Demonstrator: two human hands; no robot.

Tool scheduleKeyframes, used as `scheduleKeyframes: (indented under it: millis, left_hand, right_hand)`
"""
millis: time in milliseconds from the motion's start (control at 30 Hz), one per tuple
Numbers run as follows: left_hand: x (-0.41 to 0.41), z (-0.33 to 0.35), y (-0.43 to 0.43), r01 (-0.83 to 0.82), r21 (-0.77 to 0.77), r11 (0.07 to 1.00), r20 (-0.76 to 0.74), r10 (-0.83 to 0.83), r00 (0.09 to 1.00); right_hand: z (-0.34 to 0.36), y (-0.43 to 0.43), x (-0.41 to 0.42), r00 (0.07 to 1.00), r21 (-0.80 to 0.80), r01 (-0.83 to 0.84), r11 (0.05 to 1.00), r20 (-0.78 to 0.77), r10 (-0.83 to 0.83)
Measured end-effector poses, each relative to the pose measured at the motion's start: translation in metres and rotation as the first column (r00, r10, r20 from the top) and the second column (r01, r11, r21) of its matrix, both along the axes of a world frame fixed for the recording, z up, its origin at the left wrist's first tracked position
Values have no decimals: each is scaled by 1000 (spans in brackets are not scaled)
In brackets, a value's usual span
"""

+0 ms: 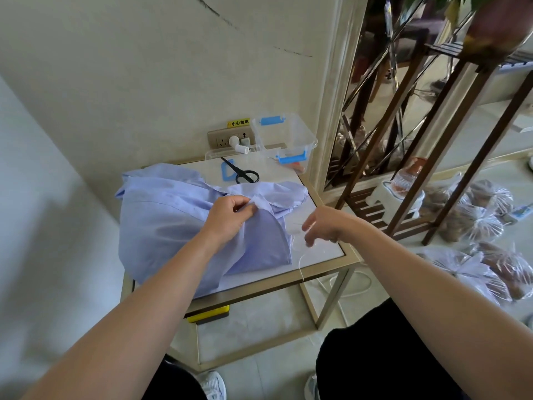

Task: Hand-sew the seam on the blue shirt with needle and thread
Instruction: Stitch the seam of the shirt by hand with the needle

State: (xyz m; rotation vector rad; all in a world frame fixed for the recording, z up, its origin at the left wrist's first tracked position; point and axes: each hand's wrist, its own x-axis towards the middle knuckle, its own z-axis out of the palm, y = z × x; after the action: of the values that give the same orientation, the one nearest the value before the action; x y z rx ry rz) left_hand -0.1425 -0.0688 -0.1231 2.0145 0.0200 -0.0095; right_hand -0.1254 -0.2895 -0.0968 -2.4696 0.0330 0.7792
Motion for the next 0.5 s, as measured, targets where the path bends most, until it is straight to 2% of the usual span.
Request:
scheduleKeyframes:
  millis: [67,167,300,400,500]
  left_hand:
    - [1,1,0,-12,9,1000,26,12,1000]
    - [1,3,0,-39,32,999,72,37,997]
    - [2,5,2,-70,77,995,109,61,992]
    - [3,4,2,-81,130,988,129,64,990]
    - [4,4,-1,-67,145,987,131,48,990]
  right_hand:
    - [0,4,-1,995,30,18,999,95,-21]
    - [-3,12,6,949,180,79,981,287,-129]
    - [-1,18,9,930,395,163,904,246,-275]
    - [-2,22,6,906,524,69,849,323,-273]
    - [-7,30,4,926,599,-35,800,322,-200]
